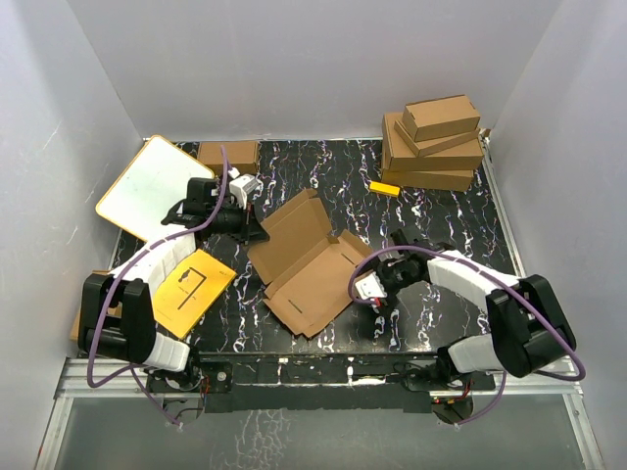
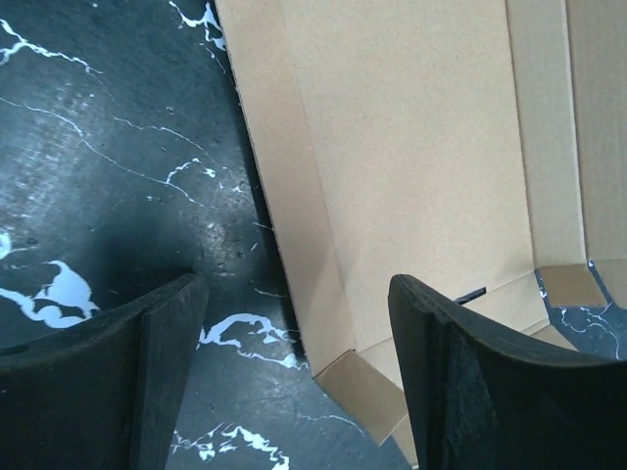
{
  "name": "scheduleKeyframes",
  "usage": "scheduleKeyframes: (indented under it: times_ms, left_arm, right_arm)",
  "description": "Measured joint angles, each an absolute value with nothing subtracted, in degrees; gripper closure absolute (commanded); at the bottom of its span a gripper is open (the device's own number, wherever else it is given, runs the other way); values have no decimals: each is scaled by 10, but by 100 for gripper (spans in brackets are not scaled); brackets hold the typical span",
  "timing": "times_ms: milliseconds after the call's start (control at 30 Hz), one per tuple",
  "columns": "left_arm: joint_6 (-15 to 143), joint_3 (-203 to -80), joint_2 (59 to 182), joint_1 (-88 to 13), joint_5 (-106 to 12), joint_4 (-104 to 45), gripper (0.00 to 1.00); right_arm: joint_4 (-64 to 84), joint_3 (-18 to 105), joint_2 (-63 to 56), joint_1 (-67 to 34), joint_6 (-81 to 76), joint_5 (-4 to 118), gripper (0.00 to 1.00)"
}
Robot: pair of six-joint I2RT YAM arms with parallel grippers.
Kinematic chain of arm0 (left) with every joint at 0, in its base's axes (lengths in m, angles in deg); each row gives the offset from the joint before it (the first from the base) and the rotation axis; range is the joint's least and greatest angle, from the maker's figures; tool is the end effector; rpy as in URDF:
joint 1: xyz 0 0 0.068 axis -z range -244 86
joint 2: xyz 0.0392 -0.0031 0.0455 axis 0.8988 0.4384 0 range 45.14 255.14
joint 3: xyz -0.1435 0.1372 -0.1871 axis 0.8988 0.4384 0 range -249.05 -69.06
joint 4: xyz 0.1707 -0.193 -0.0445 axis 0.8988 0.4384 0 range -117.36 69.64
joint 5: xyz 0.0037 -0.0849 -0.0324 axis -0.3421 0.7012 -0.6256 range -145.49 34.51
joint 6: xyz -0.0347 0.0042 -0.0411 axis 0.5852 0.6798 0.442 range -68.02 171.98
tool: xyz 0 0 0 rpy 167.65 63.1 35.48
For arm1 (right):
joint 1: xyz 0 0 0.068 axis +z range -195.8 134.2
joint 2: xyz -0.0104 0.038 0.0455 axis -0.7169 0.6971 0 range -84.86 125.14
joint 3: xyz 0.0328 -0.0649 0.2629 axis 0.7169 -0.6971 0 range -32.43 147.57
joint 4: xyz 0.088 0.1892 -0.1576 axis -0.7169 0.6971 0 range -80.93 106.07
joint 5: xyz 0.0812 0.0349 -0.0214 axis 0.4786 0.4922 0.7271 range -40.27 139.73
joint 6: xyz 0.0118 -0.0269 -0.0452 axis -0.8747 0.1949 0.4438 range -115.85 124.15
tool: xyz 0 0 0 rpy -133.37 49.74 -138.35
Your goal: Fold the paper box
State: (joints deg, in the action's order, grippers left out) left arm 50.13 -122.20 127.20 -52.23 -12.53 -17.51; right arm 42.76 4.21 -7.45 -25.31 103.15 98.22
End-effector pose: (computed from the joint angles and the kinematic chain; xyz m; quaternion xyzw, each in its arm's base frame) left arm 0.2937 -0.0860 0.2463 0.2566 0.8144 -0.3638 0.3723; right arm 0.1906 0.0998 0.1625 -0.8083 0.4072 0.2371 0.3530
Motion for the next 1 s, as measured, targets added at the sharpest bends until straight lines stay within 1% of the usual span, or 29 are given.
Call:
scheduleKeyframes:
  times_ms: [100, 367, 700, 800, 1000]
  left_arm:
    - [501, -1222, 1273, -522, -123, -179, 100]
    - [505, -1222, 1273, -522, -110, -192, 100]
    - [517, -1221, 1273, -522, -93, -214, 100]
    - [518, -1219, 1273, -522, -92, -218, 100]
    - [518, -1218, 1273, -522, -91, -223, 100]
  right_arm:
    - [402, 42, -59, -237, 1028, 965, 28]
    - [371, 49, -33, -202, 1004, 944, 48]
    - [368, 63, -26, -196, 963, 940, 72]
    - [367, 69, -26, -196, 945, 940, 77]
    - [367, 87, -19, -196, 905, 944, 82]
